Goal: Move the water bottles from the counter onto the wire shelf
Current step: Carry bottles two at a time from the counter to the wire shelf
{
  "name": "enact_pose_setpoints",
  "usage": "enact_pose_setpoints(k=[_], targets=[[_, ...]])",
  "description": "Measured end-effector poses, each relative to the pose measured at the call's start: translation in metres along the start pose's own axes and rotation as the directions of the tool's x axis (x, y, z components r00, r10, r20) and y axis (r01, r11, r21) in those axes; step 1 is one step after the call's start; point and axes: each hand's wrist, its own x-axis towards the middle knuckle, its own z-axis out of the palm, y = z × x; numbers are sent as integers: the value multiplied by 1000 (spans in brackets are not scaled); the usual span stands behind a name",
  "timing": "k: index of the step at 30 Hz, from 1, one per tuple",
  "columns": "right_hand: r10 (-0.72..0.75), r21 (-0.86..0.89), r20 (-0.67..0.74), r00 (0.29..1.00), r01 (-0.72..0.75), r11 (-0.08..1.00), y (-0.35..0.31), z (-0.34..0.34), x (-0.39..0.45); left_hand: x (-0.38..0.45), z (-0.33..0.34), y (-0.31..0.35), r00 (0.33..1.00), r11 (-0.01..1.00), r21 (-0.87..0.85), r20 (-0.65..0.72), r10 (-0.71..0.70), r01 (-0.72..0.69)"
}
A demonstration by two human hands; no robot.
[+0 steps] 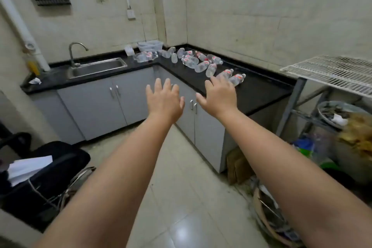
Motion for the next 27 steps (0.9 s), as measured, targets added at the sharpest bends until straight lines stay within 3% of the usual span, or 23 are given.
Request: enact_pose_setpoints(k=[4,15,20,27], targets=[[59,-1,140,988,-60,998,20,58,19,44,46,-5,998,1000,-2,53,23,-23],[87,-117,135,987,-71,991,128,207,185,276,136,24,984,995,-29,149,94,-91],[203,-150,215,955,-173,973,178,267,248,378,178,40,980,990,-62,150,134,-126],[412,-239,212,886,-362,901,257,362,318,529,252,60,951,959,-138,153,269,-249]])
